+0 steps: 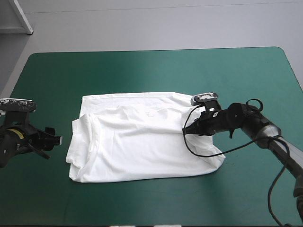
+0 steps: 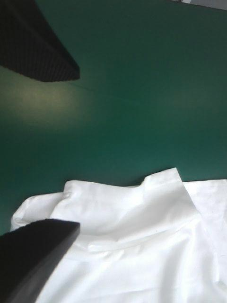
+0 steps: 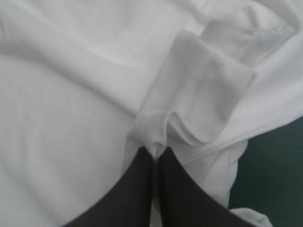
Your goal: Fold the cloth
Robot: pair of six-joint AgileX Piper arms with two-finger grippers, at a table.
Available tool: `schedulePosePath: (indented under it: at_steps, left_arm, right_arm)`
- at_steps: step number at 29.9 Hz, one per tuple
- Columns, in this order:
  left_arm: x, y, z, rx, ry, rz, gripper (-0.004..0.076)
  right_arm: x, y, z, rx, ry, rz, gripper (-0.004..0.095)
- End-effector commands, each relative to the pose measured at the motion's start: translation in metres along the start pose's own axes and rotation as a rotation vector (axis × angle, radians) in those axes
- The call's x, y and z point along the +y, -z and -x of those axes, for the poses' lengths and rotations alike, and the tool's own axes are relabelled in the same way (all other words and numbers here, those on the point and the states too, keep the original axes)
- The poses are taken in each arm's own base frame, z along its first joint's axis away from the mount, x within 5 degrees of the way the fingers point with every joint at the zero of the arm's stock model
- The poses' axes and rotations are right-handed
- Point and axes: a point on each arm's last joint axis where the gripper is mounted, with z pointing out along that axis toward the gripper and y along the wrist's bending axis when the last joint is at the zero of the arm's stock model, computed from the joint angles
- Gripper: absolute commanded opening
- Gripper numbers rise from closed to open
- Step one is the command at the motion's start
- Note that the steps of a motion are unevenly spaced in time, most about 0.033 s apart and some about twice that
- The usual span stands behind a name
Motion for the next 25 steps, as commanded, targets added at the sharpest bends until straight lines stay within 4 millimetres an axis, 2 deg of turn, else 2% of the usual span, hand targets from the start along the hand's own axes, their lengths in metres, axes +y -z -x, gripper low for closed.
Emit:
schedulePosePath:
  at_steps: [1,4,7,11,13,20,25]
  left_arm:
    - [0.001,0.009,0.005,-0.063,0.007,0.003,0.0577]
    - [0.001,0.009,0.005,-0.059,0.007,0.003,0.0577]
    - [0.001,0.009,0.005,-0.059,0.007,0.003,0.0577]
    - [0.001,0.009,0.006,-0.074,0.007,0.003,0.0577]
    - [0.001,0.009,0.007,-0.080,0.007,0.003,0.0577]
    - [0.001,0.009,0.009,-0.107,0.009,0.003,0.0577]
    - [0.000,0.009,0.007,-0.081,0.013,-0.012,0.0577]
  right_arm:
    - [0.003,-0.002,0.011,-0.052,0.015,0.000,0.0002]
    - [0.000,-0.011,0.010,-0.023,0.031,0.001,0.0077]
    - [0.001,-0.010,0.010,-0.025,0.036,0.006,0.0257]
    - [0.004,-0.002,0.013,-0.046,0.051,0.008,0.0556]
    - [0.008,0.008,0.017,-0.067,0.066,0.011,0.0630]
    - [0.020,0.061,0.039,-0.171,0.117,-0.040,0.0644]
    - [0.026,0.097,0.037,-0.154,0.139,-0.088,0.0644]
